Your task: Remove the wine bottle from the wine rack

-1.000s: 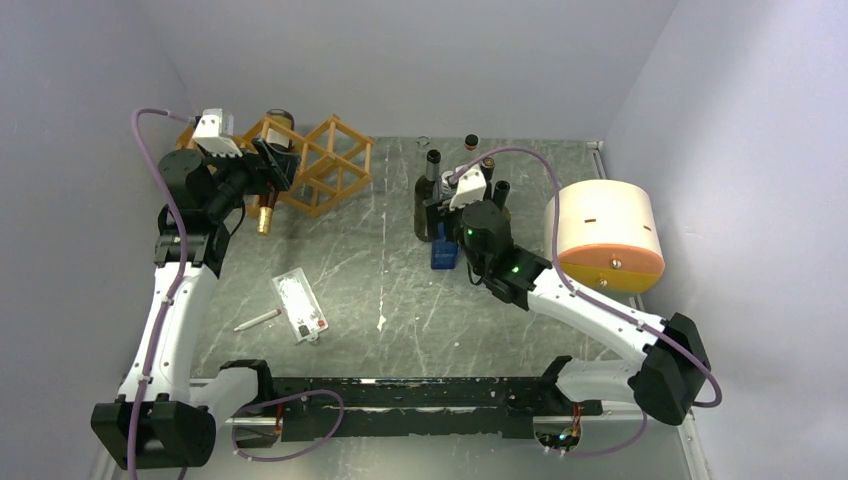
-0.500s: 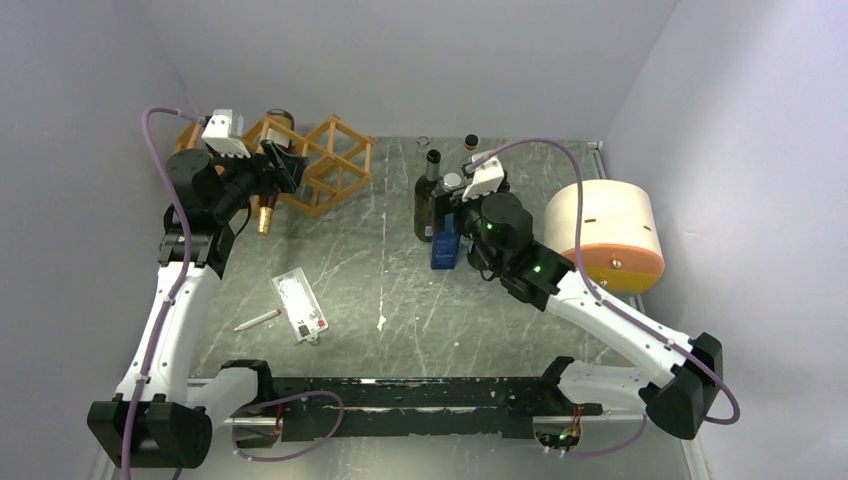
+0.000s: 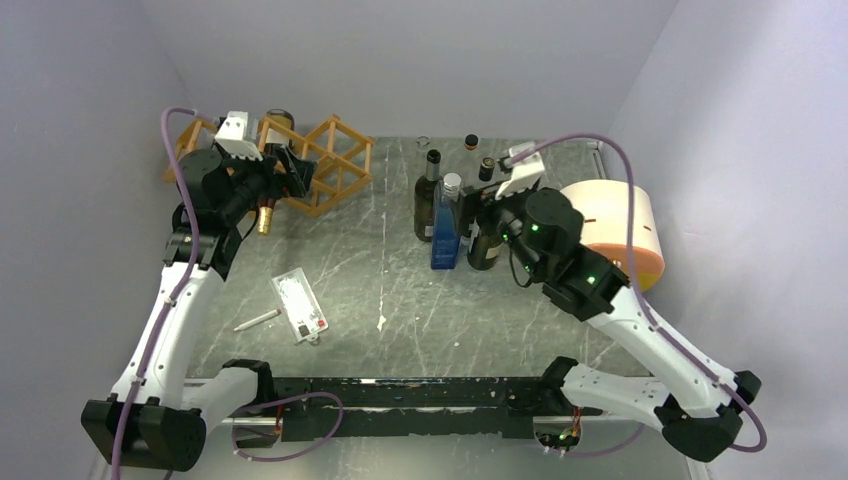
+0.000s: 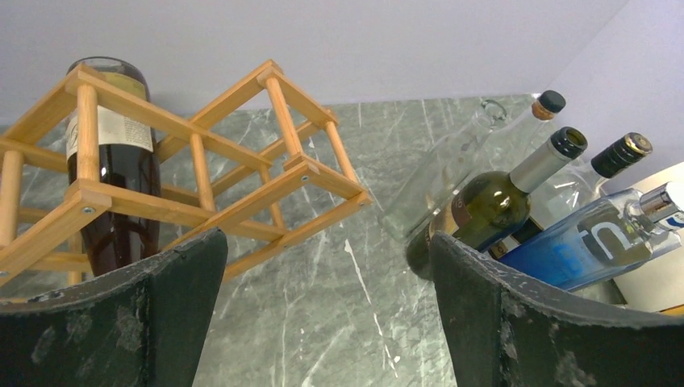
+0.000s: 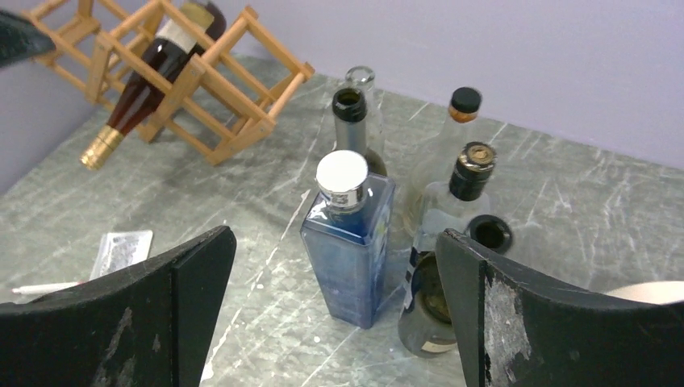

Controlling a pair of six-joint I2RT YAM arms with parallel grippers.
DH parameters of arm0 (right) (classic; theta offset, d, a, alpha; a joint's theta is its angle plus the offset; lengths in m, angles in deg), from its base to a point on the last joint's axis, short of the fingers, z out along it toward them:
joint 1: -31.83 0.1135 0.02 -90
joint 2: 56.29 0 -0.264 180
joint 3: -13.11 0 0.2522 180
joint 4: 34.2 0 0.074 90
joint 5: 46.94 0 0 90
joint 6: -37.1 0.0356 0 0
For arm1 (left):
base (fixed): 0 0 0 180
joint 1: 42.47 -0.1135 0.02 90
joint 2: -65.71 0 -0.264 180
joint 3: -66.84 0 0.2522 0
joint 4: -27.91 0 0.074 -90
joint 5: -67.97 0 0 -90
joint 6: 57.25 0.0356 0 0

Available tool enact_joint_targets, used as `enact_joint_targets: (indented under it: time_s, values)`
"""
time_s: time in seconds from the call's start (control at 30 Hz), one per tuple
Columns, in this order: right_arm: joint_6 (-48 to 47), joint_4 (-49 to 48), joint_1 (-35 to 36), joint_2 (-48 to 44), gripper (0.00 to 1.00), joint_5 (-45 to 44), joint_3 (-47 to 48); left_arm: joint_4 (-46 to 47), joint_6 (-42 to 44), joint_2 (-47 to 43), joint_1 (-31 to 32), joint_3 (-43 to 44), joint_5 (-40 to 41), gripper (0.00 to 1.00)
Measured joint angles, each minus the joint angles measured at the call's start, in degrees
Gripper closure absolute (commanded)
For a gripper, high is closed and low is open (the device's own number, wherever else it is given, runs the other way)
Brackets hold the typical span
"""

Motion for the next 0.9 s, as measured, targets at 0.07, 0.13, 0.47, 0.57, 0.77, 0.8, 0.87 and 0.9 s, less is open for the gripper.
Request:
enact_joint_targets:
  time_s: [0.07,0.13,0.47,0.57,0.77,0.8,0.87,0.9]
  values:
    - [0.9,3.5,0.0,-1.2,0.00,-1.0,2.6,-2.0,0.0,-0.1,0.2,0.9,1.1,0.02]
    - [1.9,6.8,0.0,-1.7,0.00,-3.1,6.3,-4.5,0.0,-0.3,0.2,3.2,2.7,0.02]
    - [3.7,17.9,0.0,-4.0,0.00,-16.2,21.2,-10.2,-0.3,-7.6,0.3,17.9,8.5,0.01]
    - [3.6,19.1,0.0,-5.7,0.00,-18.2,23.1,-10.2,-0.5,-10.4,0.3,19.5,10.0,0.01]
    - [3.1,19.4,0.0,-10.2,0.00,-20.4,23.6,-10.2,-0.4,-13.2,0.3,19.9,12.2,0.02]
    - [3.2,19.3,0.0,-10.8,0.00,-20.6,23.5,-10.4,-0.4,-13.1,0.3,20.0,12.4,0.02]
    - [3.2,19.0,0.0,-11.9,0.00,-20.9,23.1,-11.0,-0.4,-12.9,0.3,20.0,12.6,0.02]
    - [3.1,18.8,0.0,-12.5,0.00,-20.9,22.6,-11.3,-0.4,-12.8,0.3,20.0,12.7,0.02]
